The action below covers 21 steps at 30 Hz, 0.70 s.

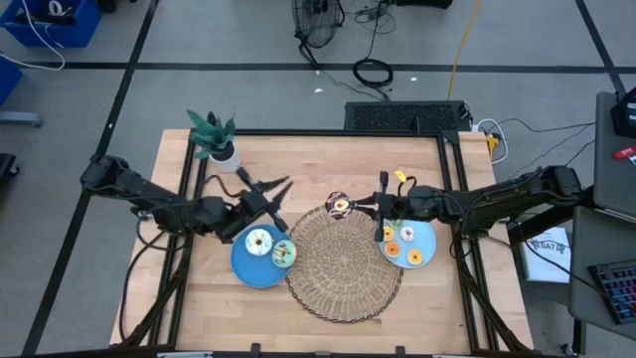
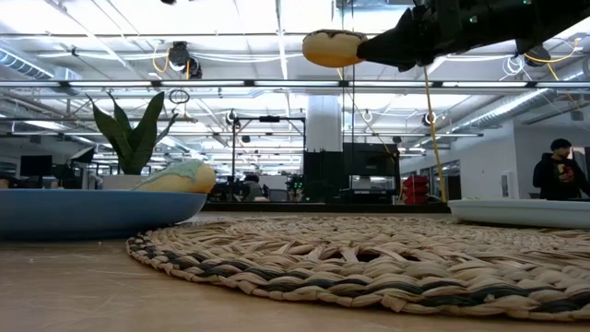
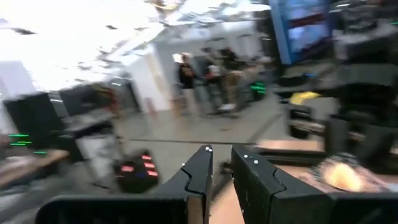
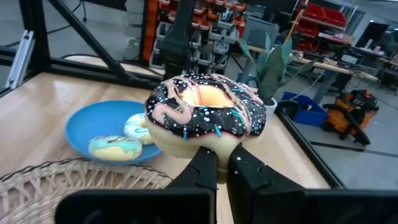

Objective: Pick & Place donuts
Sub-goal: Put the large black donut on the blue plate

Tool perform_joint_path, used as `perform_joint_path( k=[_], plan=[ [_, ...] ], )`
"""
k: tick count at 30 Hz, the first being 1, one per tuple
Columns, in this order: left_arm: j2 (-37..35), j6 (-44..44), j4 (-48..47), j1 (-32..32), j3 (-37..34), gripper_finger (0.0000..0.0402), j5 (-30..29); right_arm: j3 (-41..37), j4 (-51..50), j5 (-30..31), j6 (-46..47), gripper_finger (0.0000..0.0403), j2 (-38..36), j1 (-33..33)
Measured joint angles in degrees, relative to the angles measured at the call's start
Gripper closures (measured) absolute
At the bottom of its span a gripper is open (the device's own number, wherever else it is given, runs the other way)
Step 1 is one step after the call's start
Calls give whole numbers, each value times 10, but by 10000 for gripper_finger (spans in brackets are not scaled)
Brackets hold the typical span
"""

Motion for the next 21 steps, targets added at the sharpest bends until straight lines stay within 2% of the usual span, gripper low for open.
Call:
perform_joint_path(
  k=[7, 13, 18, 21],
  plan=[
    [-5, -177, -168, 50, 0, 337, 163, 0, 0, -2, -5, 398, 0, 2],
    [-10, -260, -234, 67, 0, 326, 216, 0, 4, -2, -10, 397, 0, 7],
    [-7, -326, -258, 83, 0, 258, 354, 0, 28, -4, -18, 397, 0, 11],
    [5, -323, -255, 84, 0, 203, 370, 0, 49, -7, -16, 397, 0, 15]
  ],
)
